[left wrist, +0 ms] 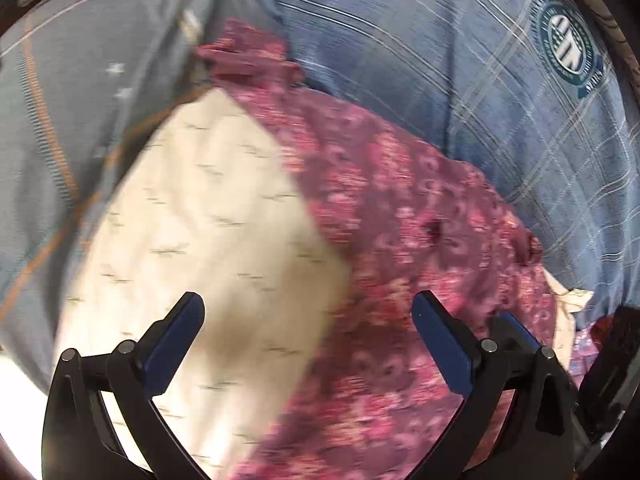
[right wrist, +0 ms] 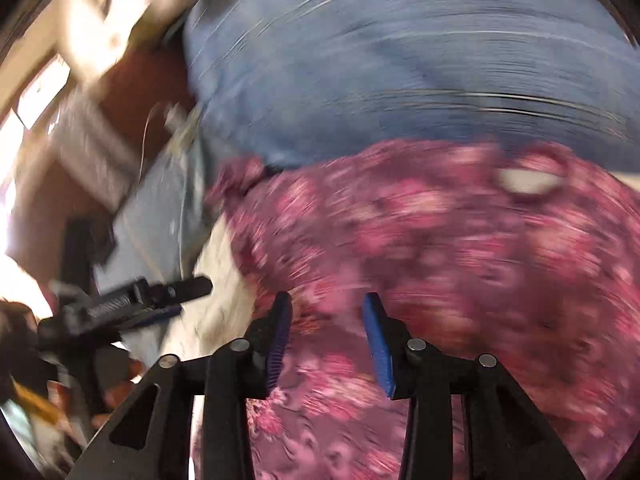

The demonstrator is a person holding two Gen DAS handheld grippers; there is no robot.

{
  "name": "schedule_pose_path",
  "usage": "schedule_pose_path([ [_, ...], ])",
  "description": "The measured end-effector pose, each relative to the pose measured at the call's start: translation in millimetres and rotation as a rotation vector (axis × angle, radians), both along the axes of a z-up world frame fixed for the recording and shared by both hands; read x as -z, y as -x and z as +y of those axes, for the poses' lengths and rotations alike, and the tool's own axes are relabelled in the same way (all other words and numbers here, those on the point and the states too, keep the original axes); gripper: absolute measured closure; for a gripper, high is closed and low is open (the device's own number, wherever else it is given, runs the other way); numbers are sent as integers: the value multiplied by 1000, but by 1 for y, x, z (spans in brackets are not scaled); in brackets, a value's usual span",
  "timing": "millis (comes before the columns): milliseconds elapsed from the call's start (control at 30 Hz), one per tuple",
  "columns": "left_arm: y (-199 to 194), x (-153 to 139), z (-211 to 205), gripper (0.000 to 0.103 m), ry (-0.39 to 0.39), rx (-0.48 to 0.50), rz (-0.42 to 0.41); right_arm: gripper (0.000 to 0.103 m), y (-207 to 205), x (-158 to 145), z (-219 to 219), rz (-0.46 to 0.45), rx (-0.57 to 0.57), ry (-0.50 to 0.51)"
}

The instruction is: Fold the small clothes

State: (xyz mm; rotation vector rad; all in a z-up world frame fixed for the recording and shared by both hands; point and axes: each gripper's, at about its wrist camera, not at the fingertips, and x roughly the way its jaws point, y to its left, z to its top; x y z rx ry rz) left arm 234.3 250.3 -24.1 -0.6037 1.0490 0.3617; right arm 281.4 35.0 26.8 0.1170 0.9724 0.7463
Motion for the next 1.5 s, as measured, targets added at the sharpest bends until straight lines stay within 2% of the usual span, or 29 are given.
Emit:
schedule_pose_path([
  [67, 15, 3, 7, 0, -8, -23, 1, 57, 6, 11, 34, -64, -21, 109],
  [100, 23, 5, 13, 0, -4, -35, 1, 56, 7, 19, 50, -118, -8, 203],
  [200, 41, 7, 25, 0, 23, -55, -8, 57, 0, 42, 78, -195, 40, 411],
  [233, 45, 7, 27, 0, 28, -56, -12, 74, -3, 48, 80, -195, 53, 445],
  [267, 49, 6, 28, 0, 31, -59, -20, 90, -5, 50, 80, -205, 66, 458],
  [300, 54, 4, 31, 0, 32, -63, -26, 96, -6, 48, 79, -220, 73, 455],
  [400, 61, -1, 36, 0, 27, -82, -54, 97, 12, 20, 63, -196, 79, 261],
  [433, 61, -1, 36, 0, 26, -93, -57, 95, 24, 12, 62, -183, 40, 198],
  [467, 60, -1, 36, 0, 33, -99, -56, 87, 33, 12, 66, -176, -3, 195],
  [500, 58, 0, 34, 0, 49, -99, -49, 80, 43, 17, 75, -153, -63, 251],
  [533, 55, 2, 30, 0, 77, -87, -45, 70, 50, 26, 81, -128, -105, 301],
  [600, 51, 3, 20, 0, 99, -51, -43, 70, 62, 34, 80, -117, -134, 329],
  [667, 42, 1, 6, 0, 73, -11, -33, 69, 68, 26, 55, -107, -111, 263],
  [700, 33, 0, -5, 0, 62, 13, -26, 65, 66, 17, 39, -93, -78, 210],
  [733, 27, -1, -14, 0, 63, 31, -26, 53, 59, 10, 16, -74, -29, 155],
  [767, 21, -1, -24, 0, 66, 52, -28, 46, 48, 5, -11, -60, 40, 116],
  [867, -5, 0, -62, 0, 31, 134, -31, 47, 17, 4, -95, -47, 284, 107],
  [967, -29, 24, -100, 0, -35, 207, 28, 47, -3, 18, -170, -21, 482, 112],
  [1033, -43, 54, -118, 0, -40, 251, 116, 47, -11, 39, -199, 34, 562, 155],
  [1067, -47, 61, -127, 0, -134, 255, 138, 49, -13, 49, -206, 74, 574, 171],
  [1100, -46, 59, -133, 0, -184, 268, 124, 50, -13, 59, -212, 94, 568, 165],
  [1133, -44, 56, -136, 0, -194, 300, 112, 51, -9, 57, -213, 49, 559, 161],
  [1200, -41, 50, -129, 0, -132, 313, 90, 46, -7, 54, -204, 26, 527, 233],
  [1267, -38, 33, -105, 0, -61, 284, 37, 27, -6, 56, -192, -8, 496, 266],
  [1300, -38, 22, -90, 0, -48, 252, 7, 24, -4, 57, -188, -24, 488, 273],
  [1367, -45, -7, -46, 0, -54, 172, -32, 18, 1, 60, -181, -65, 491, 301],
  [1467, -65, -38, 11, 0, -102, 68, -36, 15, 4, 63, -168, -101, 506, 321],
  [1500, -77, -47, 31, 0, -129, 40, -14, 15, 5, 63, -168, -107, 508, 322],
])
